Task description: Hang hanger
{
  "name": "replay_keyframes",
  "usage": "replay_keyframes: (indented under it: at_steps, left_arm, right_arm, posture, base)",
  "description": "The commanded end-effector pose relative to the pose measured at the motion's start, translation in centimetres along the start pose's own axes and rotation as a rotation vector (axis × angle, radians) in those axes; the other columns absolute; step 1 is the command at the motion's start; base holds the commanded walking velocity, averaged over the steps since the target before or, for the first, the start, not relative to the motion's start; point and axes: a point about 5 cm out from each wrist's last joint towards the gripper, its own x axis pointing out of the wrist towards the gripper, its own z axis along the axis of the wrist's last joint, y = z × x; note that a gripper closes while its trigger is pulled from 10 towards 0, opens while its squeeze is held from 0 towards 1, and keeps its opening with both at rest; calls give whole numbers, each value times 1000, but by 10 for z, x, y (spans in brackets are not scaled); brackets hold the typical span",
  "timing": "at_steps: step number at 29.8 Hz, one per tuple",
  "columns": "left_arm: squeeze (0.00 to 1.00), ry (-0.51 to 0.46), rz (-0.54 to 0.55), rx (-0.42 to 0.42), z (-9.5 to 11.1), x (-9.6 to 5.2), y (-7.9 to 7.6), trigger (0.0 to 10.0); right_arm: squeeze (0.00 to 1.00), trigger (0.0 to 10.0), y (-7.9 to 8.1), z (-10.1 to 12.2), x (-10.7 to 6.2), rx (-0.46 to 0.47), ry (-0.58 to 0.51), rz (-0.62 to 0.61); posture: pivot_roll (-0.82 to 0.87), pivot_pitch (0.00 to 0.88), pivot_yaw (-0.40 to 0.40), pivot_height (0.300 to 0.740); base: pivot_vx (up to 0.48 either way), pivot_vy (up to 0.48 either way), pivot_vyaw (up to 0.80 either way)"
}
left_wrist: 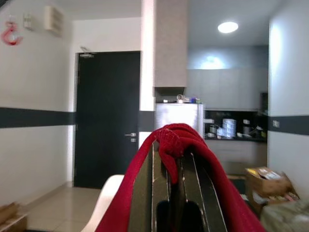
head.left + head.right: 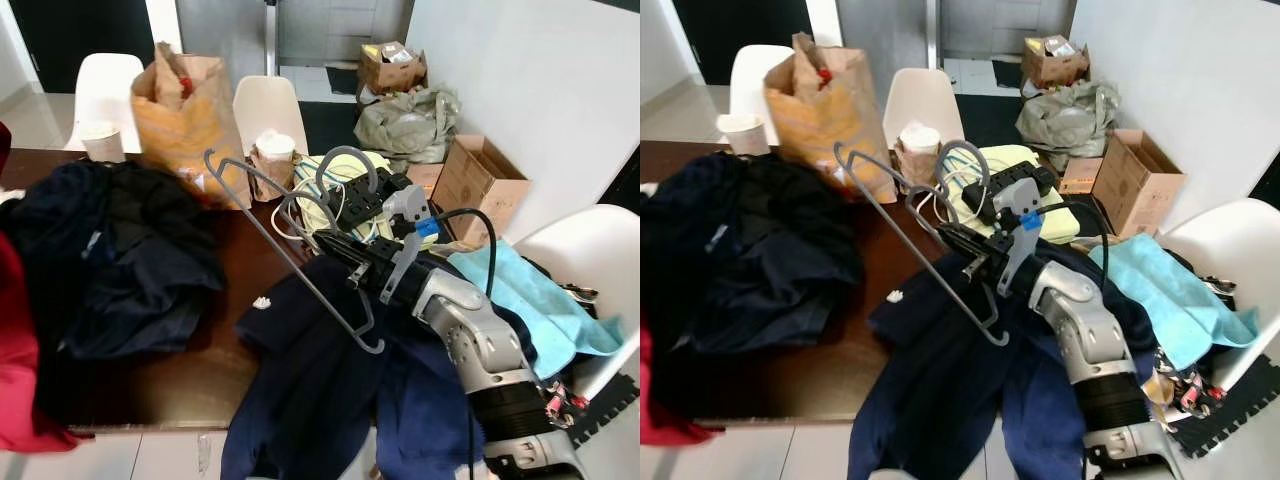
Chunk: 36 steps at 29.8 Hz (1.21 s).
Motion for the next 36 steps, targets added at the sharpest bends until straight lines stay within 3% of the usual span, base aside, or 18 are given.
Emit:
replay_keyframes:
  at_steps: [1,2,4,5,6,8,10,16,20,25,28,32,35,36]
  left_arm:
    - [0,-100,18,71,28,5,4,10000]
    - [0,-100,18,71,28,5,4,10000]
    - [0,-199,49,122,57,9,7,10000]
    - [0,-199,49,122,57,9,7,10000]
    - [0,-245,62,149,72,10,8,10000]
    - [0,-245,62,149,72,10,8,10000]
    - [0,-314,91,176,91,10,9,10000]
    - [0,-302,128,209,92,8,9,10000]
    - [0,-198,196,210,70,4,18,10000]
    - [0,-33,392,240,36,-14,48,10000]
    - [0,-27,402,239,35,-15,50,10000]
    - [0,84,439,280,6,-27,62,10000]
    - [0,84,439,280,6,-27,62,10000]
    - [0,145,435,265,-9,-33,65,10000]
  right_arm:
    - [0,10000,3,2,3,-1,-16,20]
    - [0,10000,3,2,3,-1,-16,20]
    - [0,10000,4,3,4,5,-23,26]
    - [0,10000,4,3,4,5,-23,26]
    - [0,10000,4,3,4,6,-26,27]
    - [0,10000,4,3,4,6,-26,27]
    - [0,10000,4,3,4,8,-28,25]
    - [0,10000,4,2,3,11,-26,23]
    - [0,10000,5,0,2,13,-19,26]
    - [0,10000,4,-2,0,11,-4,27]
    - [0,10000,3,-2,0,11,-3,26]
    - [0,10000,4,-3,0,9,2,32]
    - [0,10000,4,-3,0,9,2,32]
    - [0,10000,4,-3,0,7,5,33]
  posture:
    - [48,0,-56,740]
    - [48,0,-56,740]
    - [49,0,-57,740]
    - [49,0,-57,740]
    - [50,0,-57,740]
    - [50,0,-57,740]
    - [51,0,-54,740]
    - [52,0,-51,740]
    - [54,0,-54,740]
    - [58,0,-57,740]
    - [59,0,-58,740]
    - [58,0,-59,740]
    - [58,0,-59,740]
    - [54,0,-57,740]
  base:
    - [480,0,0]
    - [480,0,0]
    - [480,0,0]
    - [480,0,0]
    - [480,0,0]
    - [480,0,0]
    - [480,0,0]
    - [160,0,0]
    - [0,0,0]
    - [0,0,0]
    - [0,0,0]
    - [0,0,0]
    - [0,0,0]
    - [0,0,0]
